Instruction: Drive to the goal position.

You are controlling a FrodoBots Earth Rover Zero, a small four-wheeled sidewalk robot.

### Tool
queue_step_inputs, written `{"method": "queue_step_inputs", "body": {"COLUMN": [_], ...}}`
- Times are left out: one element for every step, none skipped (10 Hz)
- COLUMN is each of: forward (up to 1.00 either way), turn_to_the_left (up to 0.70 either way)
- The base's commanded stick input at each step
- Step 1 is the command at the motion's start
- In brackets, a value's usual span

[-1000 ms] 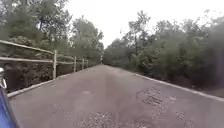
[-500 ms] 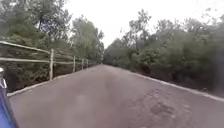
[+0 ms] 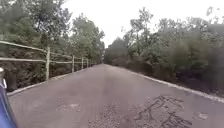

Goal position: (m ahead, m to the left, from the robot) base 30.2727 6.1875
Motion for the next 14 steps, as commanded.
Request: {"method": "queue_step_inputs", "body": {"forward": [0.70,0.70,0.70,0.70,0.70,0.70,0.70,0.70,0.70,0.70,0.70,0.70,0.70,0.70], "turn_to_the_left": [0.00,0.00,0.00,0.00,0.00,0.00,0.00,0.00,0.00,0.00,0.00,0.00,0.00,0.00]}}
